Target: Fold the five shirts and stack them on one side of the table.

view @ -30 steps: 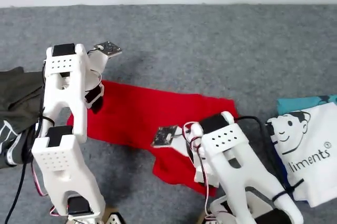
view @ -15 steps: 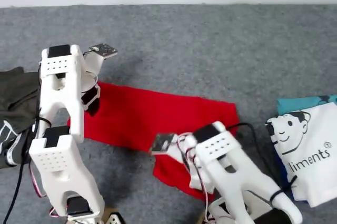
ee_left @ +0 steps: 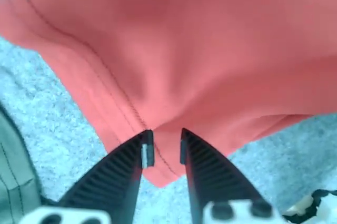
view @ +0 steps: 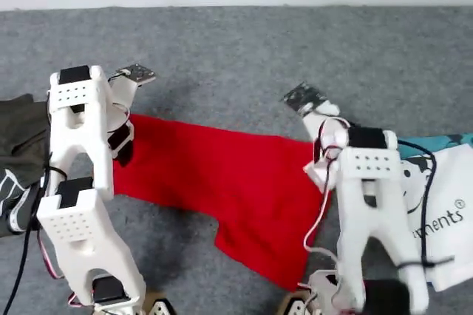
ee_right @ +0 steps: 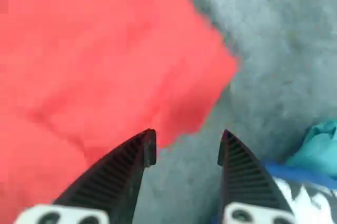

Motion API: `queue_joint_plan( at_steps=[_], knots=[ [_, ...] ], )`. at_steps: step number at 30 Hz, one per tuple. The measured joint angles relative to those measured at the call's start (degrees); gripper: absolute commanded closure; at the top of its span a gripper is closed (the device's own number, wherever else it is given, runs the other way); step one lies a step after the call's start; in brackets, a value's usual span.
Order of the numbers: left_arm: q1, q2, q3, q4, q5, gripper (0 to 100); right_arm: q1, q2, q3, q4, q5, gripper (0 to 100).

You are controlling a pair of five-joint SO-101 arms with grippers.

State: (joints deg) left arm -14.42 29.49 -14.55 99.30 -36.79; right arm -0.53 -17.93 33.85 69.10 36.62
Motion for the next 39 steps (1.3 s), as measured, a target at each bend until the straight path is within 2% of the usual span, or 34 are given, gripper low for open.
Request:
queue_joint_plan(
  at_steps=[5, 11, 13, 16, 17, 23, 29, 34, 39],
  knots=[
    [2.6, 0.0, 0.0, 0.0, 0.0, 91, -0.3, 14.5, -3.4, -9.8, -3.7, 79.4],
    [3.9, 0.0, 0.0, 0.0, 0.0, 91, -1.1, 31.6, -18.9, -10.2, -6.5, 79.8],
    [3.9, 0.0, 0.0, 0.0, 0.0, 91, -2.3, 36.9, -23.7, -8.1, -6.6, 84.2],
    [3.9, 0.0, 0.0, 0.0, 0.0, 91, -4.3, 43.0, -29.6, -3.7, -4.8, 99.8],
    [3.9, 0.0, 0.0, 0.0, 0.0, 91, -4.7, 44.3, -31.6, -2.7, -3.4, 97.2],
    [3.9, 0.0, 0.0, 0.0, 0.0, 91, -4.7, 46.6, -34.8, -0.9, -2.7, 98.9],
    [3.9, 0.0, 0.0, 0.0, 0.0, 91, -1.6, 47.6, -41.1, -0.5, -3.5, 98.8],
    [3.9, 0.0, 0.0, 0.0, 0.0, 91, 1.7, 47.8, -49.3, -4.0, -6.4, 98.8],
    [3.9, 0.0, 0.0, 0.0, 0.0, 91, 1.8, 48.3, -50.6, -6.3, -7.0, 98.1]
  ],
)
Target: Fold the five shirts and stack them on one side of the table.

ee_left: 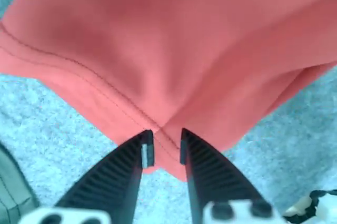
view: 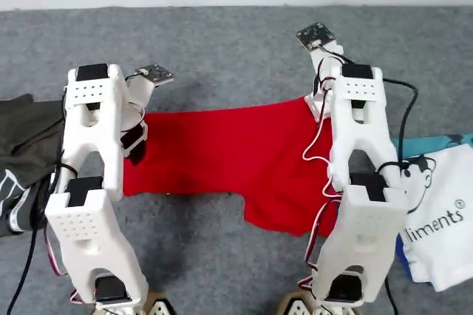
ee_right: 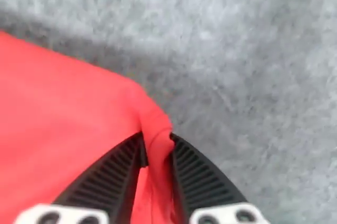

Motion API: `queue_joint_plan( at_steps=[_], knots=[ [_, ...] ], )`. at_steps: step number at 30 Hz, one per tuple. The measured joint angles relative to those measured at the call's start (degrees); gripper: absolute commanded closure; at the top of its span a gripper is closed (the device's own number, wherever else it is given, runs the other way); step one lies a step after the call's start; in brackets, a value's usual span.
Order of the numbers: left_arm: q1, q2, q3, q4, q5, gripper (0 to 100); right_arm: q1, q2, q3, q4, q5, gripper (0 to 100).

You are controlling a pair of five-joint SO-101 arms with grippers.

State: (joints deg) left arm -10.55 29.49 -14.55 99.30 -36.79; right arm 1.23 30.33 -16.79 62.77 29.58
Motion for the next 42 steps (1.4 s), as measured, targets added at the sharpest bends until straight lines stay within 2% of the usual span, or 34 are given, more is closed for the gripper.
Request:
queue_joint_plan(
  at_steps=[2, 5, 7, 10, 14, 19, 22, 27, 32, 37, 42],
  knots=[
    [0.0, 0.0, 0.0, 0.0, 0.0, 91, 0.0, 1.4, -0.2, -0.4, 0.0, 94.2],
    [0.0, 0.0, 0.0, 0.0, 0.4, 91, 0.0, 2.4, -0.2, 0.5, 0.0, 79.1],
    [0.0, 0.0, 0.0, 0.0, 0.7, 91, 0.4, 2.4, -0.4, 3.1, 0.0, 74.2],
    [0.0, 0.0, 0.0, 0.0, 1.6, 91, 1.7, 1.8, -0.5, 7.6, 0.0, 76.2],
    [0.0, -0.4, 0.0, 0.0, 7.5, 91, 3.0, -5.4, -0.5, 15.4, 1.1, 76.8],
    [0.0, -5.6, 0.0, 0.0, 13.1, 91, 0.3, -16.4, 2.6, 31.5, 11.3, 77.2],
    [0.0, -9.3, 0.0, 0.0, 13.3, 91, -2.8, -20.3, 10.6, 34.9, 18.1, 77.2],
    [0.0, -13.7, 0.0, 0.0, 14.6, 91, -7.8, -29.1, 29.5, 33.0, 26.4, 77.2],
    [0.0, -14.7, 0.0, 0.0, 18.5, 91, -10.7, -42.4, 48.8, 26.2, 31.1, 77.2],
    [0.0, -14.7, 1.9, 0.0, 19.1, 91, -11.2, -54.2, 62.0, 20.7, 32.3, 77.2],
    [0.0, -14.7, 4.2, 0.0, 19.1, 91, -11.2, -56.3, 71.8, 11.0, 31.9, 77.2]
  ],
)
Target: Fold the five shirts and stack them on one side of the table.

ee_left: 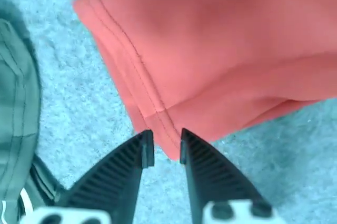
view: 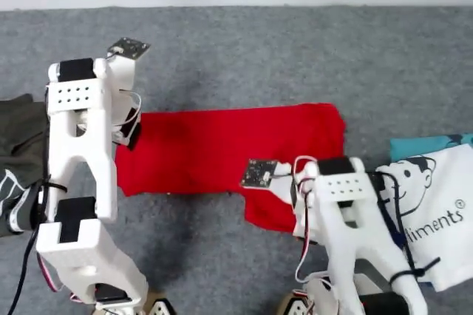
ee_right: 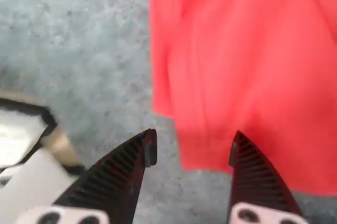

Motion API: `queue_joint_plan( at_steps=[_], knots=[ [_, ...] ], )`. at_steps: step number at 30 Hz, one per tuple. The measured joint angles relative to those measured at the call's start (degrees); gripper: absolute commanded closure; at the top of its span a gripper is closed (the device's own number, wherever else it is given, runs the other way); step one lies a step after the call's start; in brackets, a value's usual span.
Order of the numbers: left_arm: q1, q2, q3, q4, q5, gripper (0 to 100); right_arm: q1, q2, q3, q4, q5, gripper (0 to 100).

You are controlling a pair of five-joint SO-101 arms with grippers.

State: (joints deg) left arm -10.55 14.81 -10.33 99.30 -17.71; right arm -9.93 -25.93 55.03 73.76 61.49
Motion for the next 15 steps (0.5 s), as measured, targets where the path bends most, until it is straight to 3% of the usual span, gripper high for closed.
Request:
queue_joint_plan(
  at_steps=[3, 15],
  knots=[
    [0.0, 0.0, 0.4, 0.0, 0.0, 91, 0.0, -0.2, 3.7, -5.5, -3.0, 77.2],
    [0.1, 0.0, 0.4, 0.0, 0.0, 91, -3.3, -0.4, 8.2, -8.1, -4.9, 77.2]
  ],
)
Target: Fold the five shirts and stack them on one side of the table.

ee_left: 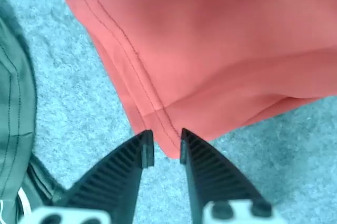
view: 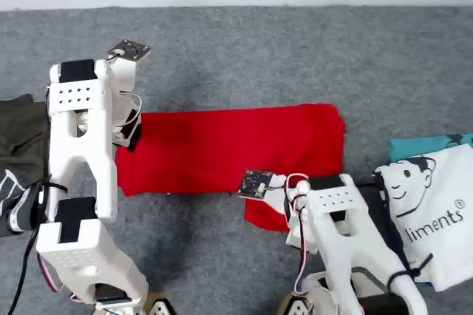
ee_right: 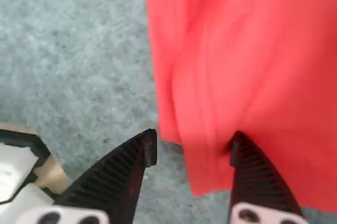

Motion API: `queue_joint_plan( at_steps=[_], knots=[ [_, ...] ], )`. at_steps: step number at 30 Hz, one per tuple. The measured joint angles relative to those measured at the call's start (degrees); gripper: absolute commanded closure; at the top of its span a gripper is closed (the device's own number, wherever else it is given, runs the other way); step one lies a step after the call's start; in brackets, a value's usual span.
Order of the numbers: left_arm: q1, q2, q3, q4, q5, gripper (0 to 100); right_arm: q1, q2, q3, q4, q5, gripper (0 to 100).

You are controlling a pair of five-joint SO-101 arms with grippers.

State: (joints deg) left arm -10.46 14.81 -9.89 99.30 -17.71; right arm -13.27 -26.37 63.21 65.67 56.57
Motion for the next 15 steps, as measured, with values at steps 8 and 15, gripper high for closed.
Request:
queue_joint_plan(
  at_steps=[8, 15],
  knots=[
    [0.0, 0.0, 0.0, 0.0, 0.0, 91, -0.2, -0.9, 1.3, -1.5, 0.0, 82.7],
    [0.0, 0.0, 0.0, 0.0, 0.0, 91, 0.0, -0.8, 2.4, -10.9, 0.0, 97.3]
  ],
)
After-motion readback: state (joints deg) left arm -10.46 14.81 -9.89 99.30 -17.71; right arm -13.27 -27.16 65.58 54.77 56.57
